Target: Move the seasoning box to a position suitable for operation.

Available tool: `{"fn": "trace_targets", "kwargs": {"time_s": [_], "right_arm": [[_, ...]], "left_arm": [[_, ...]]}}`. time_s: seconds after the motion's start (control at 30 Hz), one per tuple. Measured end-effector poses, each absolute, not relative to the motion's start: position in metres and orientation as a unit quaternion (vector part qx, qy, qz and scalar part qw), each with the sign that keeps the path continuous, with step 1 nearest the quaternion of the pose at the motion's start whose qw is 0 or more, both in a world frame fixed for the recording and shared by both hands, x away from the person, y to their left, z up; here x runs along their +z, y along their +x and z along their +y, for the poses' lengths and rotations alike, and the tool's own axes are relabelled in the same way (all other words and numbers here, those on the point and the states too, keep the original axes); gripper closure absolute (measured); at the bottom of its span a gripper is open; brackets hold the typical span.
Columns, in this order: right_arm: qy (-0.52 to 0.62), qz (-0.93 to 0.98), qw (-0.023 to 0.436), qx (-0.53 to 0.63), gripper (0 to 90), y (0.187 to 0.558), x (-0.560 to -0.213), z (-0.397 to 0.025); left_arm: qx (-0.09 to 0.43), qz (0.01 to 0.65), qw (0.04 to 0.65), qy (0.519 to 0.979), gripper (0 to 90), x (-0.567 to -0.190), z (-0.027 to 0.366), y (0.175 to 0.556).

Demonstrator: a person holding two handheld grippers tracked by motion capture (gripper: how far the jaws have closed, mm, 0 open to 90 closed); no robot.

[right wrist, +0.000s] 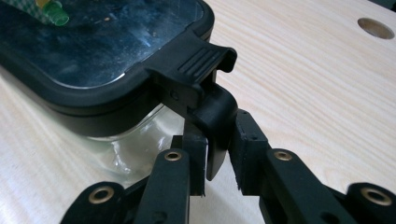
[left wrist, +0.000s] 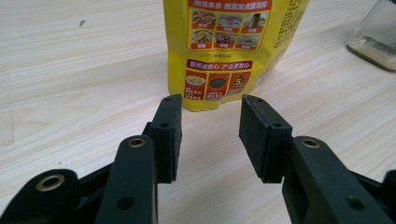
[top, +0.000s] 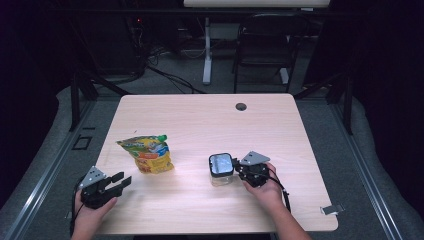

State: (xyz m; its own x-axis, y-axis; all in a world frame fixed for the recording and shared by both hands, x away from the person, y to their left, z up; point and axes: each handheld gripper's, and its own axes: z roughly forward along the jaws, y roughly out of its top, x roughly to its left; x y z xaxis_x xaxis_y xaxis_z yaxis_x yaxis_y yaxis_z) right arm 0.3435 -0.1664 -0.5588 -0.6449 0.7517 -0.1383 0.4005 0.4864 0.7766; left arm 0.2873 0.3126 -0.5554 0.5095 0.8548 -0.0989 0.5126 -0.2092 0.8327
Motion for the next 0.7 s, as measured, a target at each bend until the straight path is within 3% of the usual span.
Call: {"fn": "trace_targets", "kwargs": {"time_s": [0.7], "right_arm": [[0.362, 0.839, 0.212, 0.347, 75.6, 0.298, -0.552, -0.168]], "left_arm": [[0.194, 0.429, 0.441, 0.764, 58.9, -0.551, 0.296, 0.289]]}}
